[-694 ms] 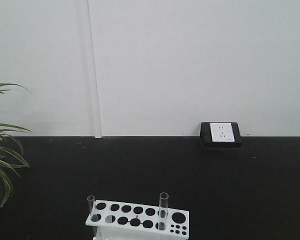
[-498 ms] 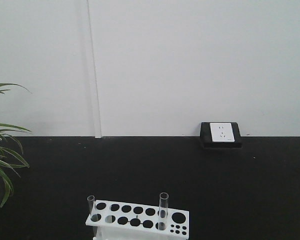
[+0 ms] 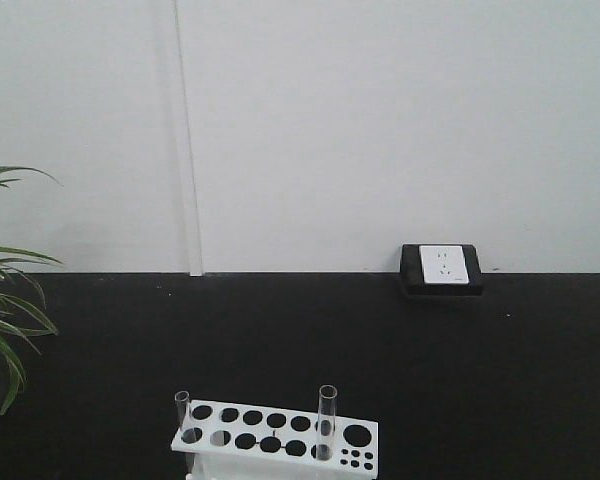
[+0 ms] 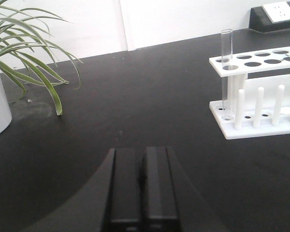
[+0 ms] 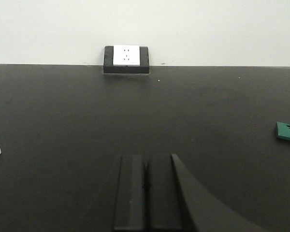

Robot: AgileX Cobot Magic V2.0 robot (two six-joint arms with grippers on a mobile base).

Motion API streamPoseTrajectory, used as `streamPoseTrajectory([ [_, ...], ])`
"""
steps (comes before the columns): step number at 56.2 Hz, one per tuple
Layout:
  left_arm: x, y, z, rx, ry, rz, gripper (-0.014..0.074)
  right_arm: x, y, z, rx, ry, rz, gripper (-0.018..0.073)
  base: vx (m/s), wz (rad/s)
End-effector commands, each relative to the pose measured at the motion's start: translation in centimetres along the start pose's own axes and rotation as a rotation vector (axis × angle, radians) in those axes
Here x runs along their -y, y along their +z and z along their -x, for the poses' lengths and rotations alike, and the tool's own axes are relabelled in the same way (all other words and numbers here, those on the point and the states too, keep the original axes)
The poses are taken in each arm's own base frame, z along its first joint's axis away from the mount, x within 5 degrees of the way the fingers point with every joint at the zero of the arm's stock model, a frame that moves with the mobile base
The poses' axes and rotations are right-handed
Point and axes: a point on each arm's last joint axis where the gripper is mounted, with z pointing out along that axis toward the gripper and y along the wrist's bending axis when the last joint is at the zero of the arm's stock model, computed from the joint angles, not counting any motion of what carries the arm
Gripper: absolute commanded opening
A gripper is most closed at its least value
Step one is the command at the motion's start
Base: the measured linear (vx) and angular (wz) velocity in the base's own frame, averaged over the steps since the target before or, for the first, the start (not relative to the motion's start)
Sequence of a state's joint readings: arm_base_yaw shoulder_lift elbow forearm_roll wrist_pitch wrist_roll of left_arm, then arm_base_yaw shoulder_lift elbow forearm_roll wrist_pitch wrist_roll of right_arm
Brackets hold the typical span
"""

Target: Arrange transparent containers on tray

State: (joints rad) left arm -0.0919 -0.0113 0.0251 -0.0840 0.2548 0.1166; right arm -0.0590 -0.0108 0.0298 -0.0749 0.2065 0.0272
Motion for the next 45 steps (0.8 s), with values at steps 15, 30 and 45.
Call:
streamPoseTrajectory([
  [15,-0.1,0.2,-0.5,0.056,-0.014,0.010,-0.0001,0.0,0.0,0.5,0.082,-0.019,-0.006,-0.0011,0.00,0.00],
  [30,-0.1,0.2,0.2,0.124,-0.014,0.017,-0.0001,0.0,-0.1,1.3,0.170,-0.018,-0.004,-0.0011,0.00,0.00],
  [45,-0.5,-1.2,4.3,0.456,-0.148,0.026,-0.0001,-0.1,-1.1,4.2,0.500,-0.028,0.004,-0.0011,0.00,0.00],
])
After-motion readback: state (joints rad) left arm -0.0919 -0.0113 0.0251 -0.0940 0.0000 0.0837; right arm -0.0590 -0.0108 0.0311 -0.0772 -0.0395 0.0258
